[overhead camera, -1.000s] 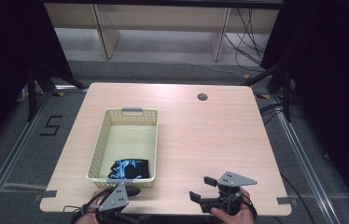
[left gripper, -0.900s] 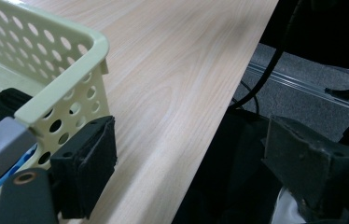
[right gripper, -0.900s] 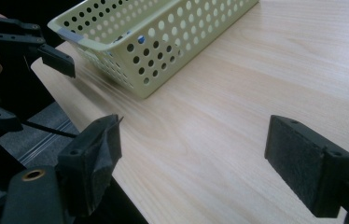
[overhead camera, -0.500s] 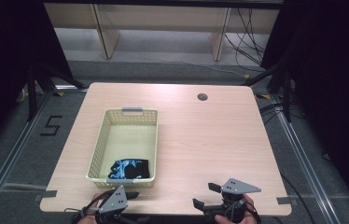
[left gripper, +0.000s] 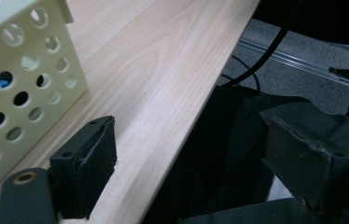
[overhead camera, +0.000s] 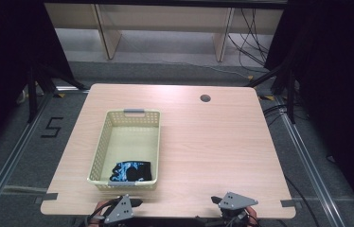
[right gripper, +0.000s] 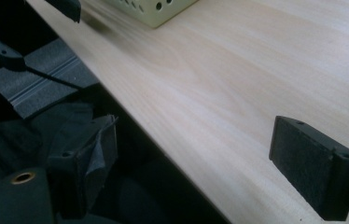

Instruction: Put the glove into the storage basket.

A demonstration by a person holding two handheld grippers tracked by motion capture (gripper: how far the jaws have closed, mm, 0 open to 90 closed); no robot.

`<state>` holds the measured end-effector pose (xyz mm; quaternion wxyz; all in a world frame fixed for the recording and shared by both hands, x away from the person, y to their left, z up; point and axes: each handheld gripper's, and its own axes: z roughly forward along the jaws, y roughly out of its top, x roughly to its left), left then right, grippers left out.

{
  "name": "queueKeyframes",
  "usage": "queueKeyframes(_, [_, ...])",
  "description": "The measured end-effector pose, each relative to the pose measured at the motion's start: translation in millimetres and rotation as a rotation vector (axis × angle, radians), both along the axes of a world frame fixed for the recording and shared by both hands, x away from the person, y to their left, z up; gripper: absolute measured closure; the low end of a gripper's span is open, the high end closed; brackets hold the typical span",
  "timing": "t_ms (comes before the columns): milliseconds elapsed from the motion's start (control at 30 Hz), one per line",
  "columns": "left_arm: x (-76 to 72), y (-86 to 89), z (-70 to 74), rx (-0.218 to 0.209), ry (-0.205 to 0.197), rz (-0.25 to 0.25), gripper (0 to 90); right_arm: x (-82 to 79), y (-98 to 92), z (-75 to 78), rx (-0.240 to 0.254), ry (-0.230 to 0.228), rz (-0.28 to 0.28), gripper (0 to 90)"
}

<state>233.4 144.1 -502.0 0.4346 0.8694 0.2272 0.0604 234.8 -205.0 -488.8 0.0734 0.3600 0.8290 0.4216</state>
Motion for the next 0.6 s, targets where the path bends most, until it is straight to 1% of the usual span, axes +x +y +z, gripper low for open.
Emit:
queueKeyframes(33, [-0.7, 0.2, 0.3, 0.01, -0.012, -0.003, 16.2, -0.3, -0.7, -0.6, -0.018, -0.008, 0.011, 16.2])
queueKeyframes(67, [-1.7, -1.1, -1.3, 0.0, -0.032, 0.006, 16.2, -2.0, 0.1, -1.1, -0.013, 0.007, 0.013, 16.2])
queueKeyframes(100, [-3.1, -2.0, -1.8, -0.02, -0.028, 0.011, 16.2, -1.4, -0.5, -1.7, -0.021, -0.006, 0.034, 16.2])
queueKeyframes(133, [-2.9, -2.0, -1.9, -0.019, -0.028, 0.01, 16.2, -1.9, -0.7, -1.6, -0.027, -0.009, 0.027, 16.2])
queueKeyframes(167, [-2.6, -2.1, -1.7, -0.018, -0.026, 0.014, 16.2, -2.1, -0.6, -2.0, -0.019, 0.004, 0.028, 16.2])
queueKeyframes(200, [-2.4, -2.0, -2.2, -0.021, -0.027, 0.018, 16.2, -1.8, -1.0, -2.0, -0.021, 0.0, 0.026, 16.2])
queueKeyframes(233, [-0.9, -0.4, -1.6, 0.007, -0.04, 0.008, 16.2, -1.9, -1.1, -1.8, -0.026, -0.002, 0.022, 16.2])
queueKeyframes(267, [-1.1, -0.7, -1.7, 0.001, -0.031, 0.015, 16.2, -1.6, -1.0, -2.1, -0.022, 0.003, 0.026, 16.2])
queueKeyframes(300, [-1.3, -0.6, -1.7, -0.004, -0.027, 0.016, 16.2, -1.8, -0.9, -2.0, -0.029, -0.003, 0.022, 16.2])
queueKeyframes(333, [-2.1, -1.5, -2.7, -0.023, -0.012, 0.02, 16.2, -2.7, -0.1, -2.0, -0.023, 0.006, 0.015, 16.2])
queueKeyframes(367, [-2.0, -1.6, -2.7, -0.023, -0.01, 0.019, 16.2, -2.8, 0.6, -2.3, -0.025, 0.006, 0.014, 16.2])
queueKeyframes(400, [-1.6, -1.5, -2.2, -0.012, -0.014, 0.014, 16.2, -2.7, 1.1, -2.6, -0.027, 0.006, 0.017, 16.2])
queueKeyframes(433, [-1.2, -1.5, -2.4, -0.005, -0.017, 0.007, 16.2, -1.7, 0.9, -2.9, -0.035, -0.005, 0.027, 16.2])
queueKeyframes(467, [-1.6, -1.4, -2.4, -0.008, -0.018, 0.009, 16.2, -1.5, 0.9, -2.8, -0.038, 0.0, 0.034, 16.3])
queueKeyframes(533, [-1.0, -0.9, -2.2, -0.005, -0.019, 0.01, 16.2, -1.5, 0.7, -2.8, -0.034, -0.006, 0.026, 16.3])
queueKeyframes(567, [-1.3, -1.0, -2.4, -0.02, -0.012, 0.013, 16.2, -1.2, 0.4, -2.8, -0.03, -0.002, 0.026, 16.3])
queueKeyframes(600, [-0.8, -1.2, -2.9, -0.026, -0.006, 0.015, 16.2, -2.2, 0.3, -2.2, -0.029, 0.021, 0.017, 16.3])
